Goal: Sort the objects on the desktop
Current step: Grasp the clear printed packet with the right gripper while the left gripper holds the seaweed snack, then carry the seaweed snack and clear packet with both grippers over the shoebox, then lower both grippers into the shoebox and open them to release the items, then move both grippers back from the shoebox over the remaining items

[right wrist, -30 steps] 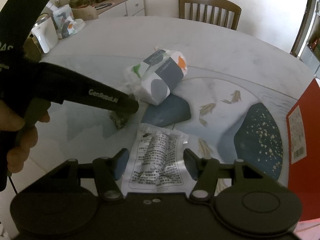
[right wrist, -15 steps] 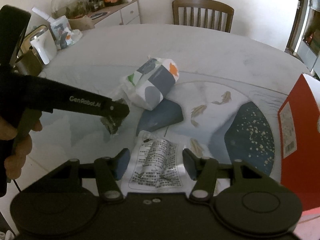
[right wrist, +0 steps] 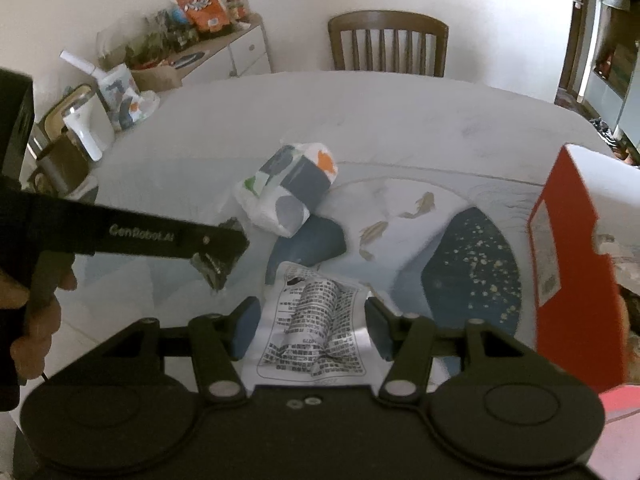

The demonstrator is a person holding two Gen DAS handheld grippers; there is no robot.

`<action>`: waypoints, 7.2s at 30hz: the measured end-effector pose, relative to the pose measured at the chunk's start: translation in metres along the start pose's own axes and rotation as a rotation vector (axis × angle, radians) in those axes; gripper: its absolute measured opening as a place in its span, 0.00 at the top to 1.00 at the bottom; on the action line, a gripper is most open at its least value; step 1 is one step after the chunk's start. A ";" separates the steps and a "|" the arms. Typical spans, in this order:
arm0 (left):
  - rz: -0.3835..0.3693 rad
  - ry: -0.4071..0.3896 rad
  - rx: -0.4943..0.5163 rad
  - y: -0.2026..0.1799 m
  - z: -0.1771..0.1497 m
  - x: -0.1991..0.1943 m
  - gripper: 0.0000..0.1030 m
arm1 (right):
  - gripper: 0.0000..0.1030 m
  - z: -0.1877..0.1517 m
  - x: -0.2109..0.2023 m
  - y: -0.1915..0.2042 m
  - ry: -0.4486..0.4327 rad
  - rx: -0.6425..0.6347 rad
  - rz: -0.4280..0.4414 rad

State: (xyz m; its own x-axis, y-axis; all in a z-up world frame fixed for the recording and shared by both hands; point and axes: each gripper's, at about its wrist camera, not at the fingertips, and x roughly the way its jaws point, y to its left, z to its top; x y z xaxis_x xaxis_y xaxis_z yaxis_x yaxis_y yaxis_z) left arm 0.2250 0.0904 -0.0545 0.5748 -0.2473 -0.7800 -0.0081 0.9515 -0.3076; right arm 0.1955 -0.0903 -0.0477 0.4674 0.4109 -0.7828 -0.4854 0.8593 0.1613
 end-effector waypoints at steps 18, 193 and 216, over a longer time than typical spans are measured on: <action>-0.089 -0.027 0.071 -0.055 -0.003 -0.023 0.74 | 0.45 0.006 -0.058 -0.043 -0.070 0.064 0.006; -0.168 -0.021 0.319 -0.209 0.032 0.034 0.29 | 0.30 0.009 -0.114 -0.200 -0.123 0.191 -0.070; -0.025 -0.069 0.243 -0.098 0.041 0.011 0.28 | 0.19 0.006 -0.084 -0.070 -0.155 0.042 -0.047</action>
State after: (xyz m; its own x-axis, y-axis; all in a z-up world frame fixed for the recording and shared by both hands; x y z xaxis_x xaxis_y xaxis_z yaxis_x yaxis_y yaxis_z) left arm 0.2657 0.0025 -0.0103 0.6265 -0.2662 -0.7325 0.1992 0.9633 -0.1798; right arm 0.1947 -0.1837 0.0106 0.5986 0.4090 -0.6888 -0.4307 0.8893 0.1538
